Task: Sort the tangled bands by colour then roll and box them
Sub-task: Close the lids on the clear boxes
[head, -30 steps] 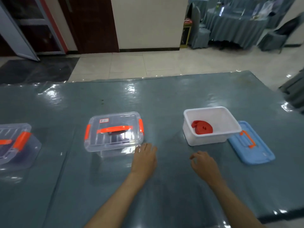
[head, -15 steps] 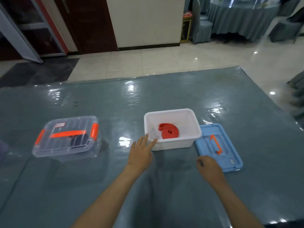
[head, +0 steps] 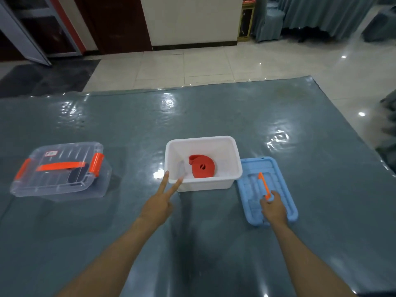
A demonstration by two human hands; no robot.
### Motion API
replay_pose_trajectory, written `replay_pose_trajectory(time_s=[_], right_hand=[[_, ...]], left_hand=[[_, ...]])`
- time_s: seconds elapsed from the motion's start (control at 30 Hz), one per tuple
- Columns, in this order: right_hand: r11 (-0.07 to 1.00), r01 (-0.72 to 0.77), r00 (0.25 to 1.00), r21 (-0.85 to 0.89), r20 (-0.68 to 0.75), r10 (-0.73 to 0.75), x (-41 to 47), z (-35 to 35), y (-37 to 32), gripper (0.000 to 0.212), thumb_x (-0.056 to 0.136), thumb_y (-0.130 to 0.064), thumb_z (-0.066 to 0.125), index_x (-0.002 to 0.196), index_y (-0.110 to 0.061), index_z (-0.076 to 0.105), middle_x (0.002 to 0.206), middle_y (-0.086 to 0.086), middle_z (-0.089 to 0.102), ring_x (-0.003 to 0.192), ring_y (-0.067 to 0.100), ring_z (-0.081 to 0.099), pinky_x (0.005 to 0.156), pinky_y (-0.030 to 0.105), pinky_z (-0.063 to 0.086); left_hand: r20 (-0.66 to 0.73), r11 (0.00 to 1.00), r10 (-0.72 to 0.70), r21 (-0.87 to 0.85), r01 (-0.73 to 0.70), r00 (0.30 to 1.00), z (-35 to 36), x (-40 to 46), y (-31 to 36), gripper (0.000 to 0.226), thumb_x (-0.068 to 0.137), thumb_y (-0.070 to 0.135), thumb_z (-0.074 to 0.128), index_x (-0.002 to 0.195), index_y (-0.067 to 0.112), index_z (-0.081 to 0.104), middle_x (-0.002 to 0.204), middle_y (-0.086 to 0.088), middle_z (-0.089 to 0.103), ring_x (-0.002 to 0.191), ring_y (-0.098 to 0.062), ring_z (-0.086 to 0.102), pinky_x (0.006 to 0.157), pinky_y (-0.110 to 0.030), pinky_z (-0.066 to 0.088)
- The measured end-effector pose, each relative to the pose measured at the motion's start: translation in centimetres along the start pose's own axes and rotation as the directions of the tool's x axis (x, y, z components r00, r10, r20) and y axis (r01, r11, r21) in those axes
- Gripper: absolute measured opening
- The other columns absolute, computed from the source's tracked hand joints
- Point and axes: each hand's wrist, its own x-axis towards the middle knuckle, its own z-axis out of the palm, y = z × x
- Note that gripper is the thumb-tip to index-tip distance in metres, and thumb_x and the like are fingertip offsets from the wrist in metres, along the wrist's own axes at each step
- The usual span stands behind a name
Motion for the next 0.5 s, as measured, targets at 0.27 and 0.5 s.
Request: replay_pose_trajectory(time_s=[0.27, 0.5], right_hand=[[1.000, -0.019, 0.983, -0.003, -0.181, 0.018, 2.8, -0.6, -1.0, 0.028, 0.108, -0.022, 0.050, 0.105, 0.001, 0.068, 0.108, 0.029, 0.070, 0.105, 0.045, 0.065, 0.089, 0.045, 0.047], [0.928, 0.270, 0.942, 0.257, -0.272, -0.198, 3.6, -3.4, -6.4, 0.024, 0.110, -0.019, 0.051, 0.100, -0.006, 0.067, 0.076, 0.016, 0.061, 0.070, 0.032, 0.061, 0.072, 0.047, 0.052]], left_hand=[[0.009, 0.999, 0.000, 0.041, -0.001, 1.000, 0.5, 0.1, -0.3, 0.112, 0.098, 0.001, 0.060, 0.155, 0.060, -0.015, 0.170, 0.010, -0.033, 0.056, -0.009, 0.047, 0.054, -0.017, 0.049], [0.007, 0.999, 0.027, 0.018, -0.027, 1.000, 0.8, 0.2, -0.7, 0.108, 0.099, 0.008, 0.065, 0.154, 0.062, -0.011, 0.169, 0.012, -0.035, 0.080, -0.018, 0.067, 0.070, -0.024, 0.060]])
